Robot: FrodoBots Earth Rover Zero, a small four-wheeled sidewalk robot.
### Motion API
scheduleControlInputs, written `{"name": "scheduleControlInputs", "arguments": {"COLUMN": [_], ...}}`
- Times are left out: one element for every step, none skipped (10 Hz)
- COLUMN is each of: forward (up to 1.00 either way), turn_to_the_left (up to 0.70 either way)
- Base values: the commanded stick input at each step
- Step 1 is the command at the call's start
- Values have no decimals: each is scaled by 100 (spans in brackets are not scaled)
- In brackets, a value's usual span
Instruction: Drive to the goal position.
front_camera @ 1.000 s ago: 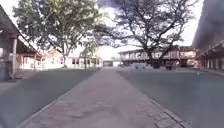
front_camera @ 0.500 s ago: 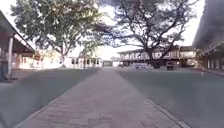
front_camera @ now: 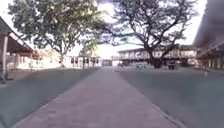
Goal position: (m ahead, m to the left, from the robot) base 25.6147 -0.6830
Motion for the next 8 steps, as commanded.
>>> {"name": "scheduleControlInputs", "arguments": {"forward": [70, 70, 70, 70, 70, 70, 70, 70], "turn_to_the_left": [0, 0, 0, 0, 0, 0, 0, 0]}}
